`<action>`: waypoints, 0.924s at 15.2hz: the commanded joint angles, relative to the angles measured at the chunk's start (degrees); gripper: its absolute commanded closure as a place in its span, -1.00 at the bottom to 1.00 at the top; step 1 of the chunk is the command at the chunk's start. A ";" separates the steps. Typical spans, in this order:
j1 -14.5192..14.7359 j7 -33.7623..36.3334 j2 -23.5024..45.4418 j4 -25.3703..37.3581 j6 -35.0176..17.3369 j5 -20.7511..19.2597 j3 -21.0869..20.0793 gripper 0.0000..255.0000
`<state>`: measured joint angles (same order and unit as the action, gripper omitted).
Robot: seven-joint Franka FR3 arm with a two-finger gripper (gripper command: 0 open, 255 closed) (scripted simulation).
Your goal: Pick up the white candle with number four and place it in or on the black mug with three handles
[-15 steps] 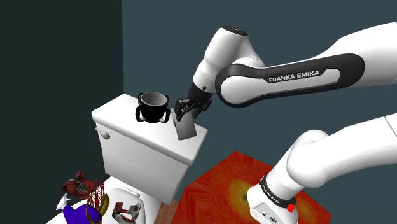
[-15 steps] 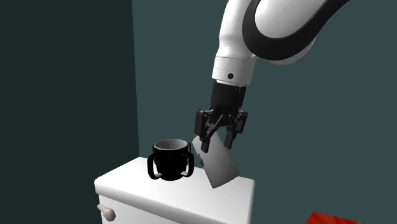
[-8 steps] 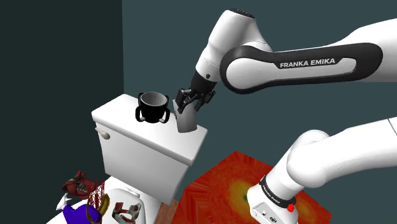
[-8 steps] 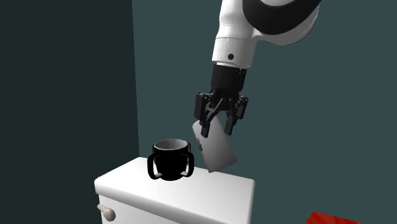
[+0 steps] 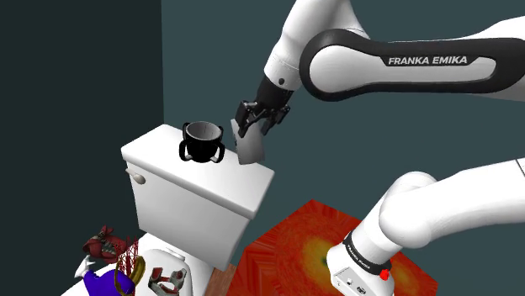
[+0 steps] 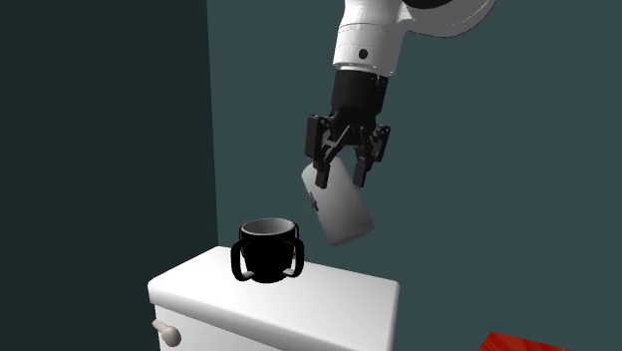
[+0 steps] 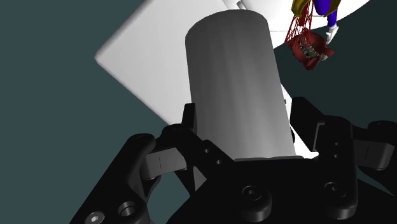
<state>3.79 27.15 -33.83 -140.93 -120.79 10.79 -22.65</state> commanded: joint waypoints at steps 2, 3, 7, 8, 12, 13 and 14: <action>-0.07 0.05 -0.40 2.07 2.44 -0.23 0.36 1.00; -0.11 0.04 -0.49 2.77 3.23 -0.32 0.49 1.00; -0.99 -0.03 1.67 6.73 5.04 -1.21 0.69 1.00; -1.71 -0.03 3.98 8.68 4.70 -1.87 0.48 1.00; -4.27 0.42 13.20 17.09 4.13 -4.92 -0.46 1.00; -4.81 0.64 15.51 19.35 4.18 -5.79 -0.71 1.00; -5.30 0.90 17.84 21.69 4.31 -6.69 -0.97 1.00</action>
<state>-0.89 27.82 -18.63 -121.86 -116.53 5.11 -23.35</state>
